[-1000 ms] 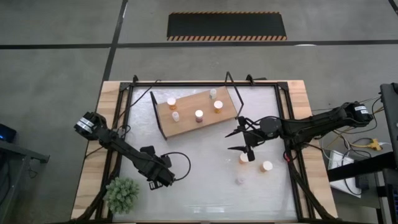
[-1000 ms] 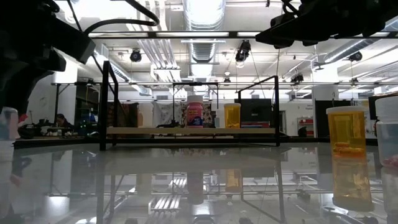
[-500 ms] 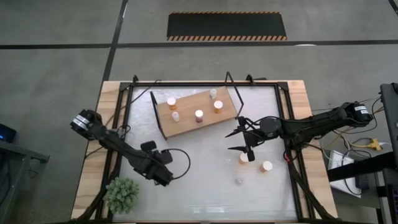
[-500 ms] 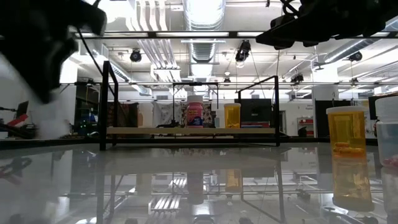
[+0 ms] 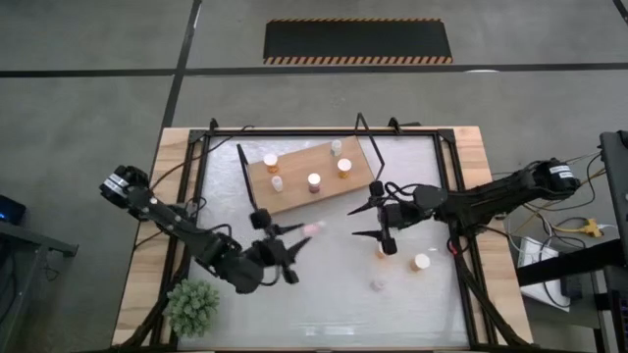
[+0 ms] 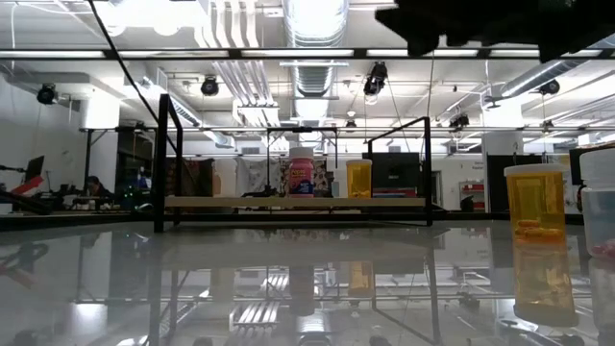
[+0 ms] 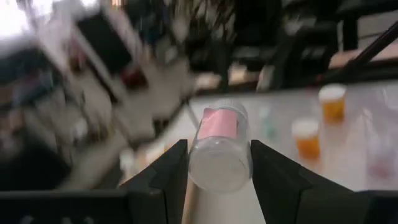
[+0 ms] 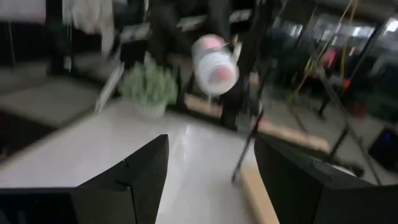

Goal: Pick and place medicine bottles onto shelf by color
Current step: Put the small pink pill bottle on the shelf

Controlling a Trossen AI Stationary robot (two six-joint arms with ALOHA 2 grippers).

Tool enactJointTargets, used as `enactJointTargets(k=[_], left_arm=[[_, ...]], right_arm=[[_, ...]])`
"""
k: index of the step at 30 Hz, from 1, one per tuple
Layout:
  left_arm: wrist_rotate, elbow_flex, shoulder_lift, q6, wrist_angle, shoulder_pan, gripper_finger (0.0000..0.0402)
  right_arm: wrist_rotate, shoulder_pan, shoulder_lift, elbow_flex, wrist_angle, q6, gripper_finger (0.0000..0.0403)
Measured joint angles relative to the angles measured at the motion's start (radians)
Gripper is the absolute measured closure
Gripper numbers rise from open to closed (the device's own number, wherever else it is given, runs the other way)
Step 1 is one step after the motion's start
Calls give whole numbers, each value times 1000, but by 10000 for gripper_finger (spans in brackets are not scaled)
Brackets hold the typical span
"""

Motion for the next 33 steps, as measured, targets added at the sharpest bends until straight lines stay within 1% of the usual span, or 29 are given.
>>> enactJointTargets(k=[2,4,6,9,11,14,17,19,23,28,33], left_arm=[[13,-36,18,244,257,0,268],[60,-77,25,426,475,1,268],[119,-118,25,540,647,3,268],[172,-169,24,614,773,8,268],[204,-198,20,624,810,18,268],[267,-223,18,613,840,42,268],[276,-234,16,610,844,57,268],[290,-239,12,612,847,60,268],[285,-243,11,616,849,65,268],[267,-248,11,652,885,68,268],[215,-247,11,701,893,71,268]], right_arm=[[-23,3,55,0,132,11,175],[-45,5,114,0,272,20,175],[-48,5,171,2,404,48,175],[-55,5,235,23,519,59,175],[-69,5,269,52,546,74,175],[-76,5,301,105,535,77,175],[-122,4,318,142,508,79,175],[-131,5,321,154,507,79,175],[-136,4,321,159,507,80,175],[-113,4,295,160,492,82,175],[-120,5,239,161,404,81,175]])
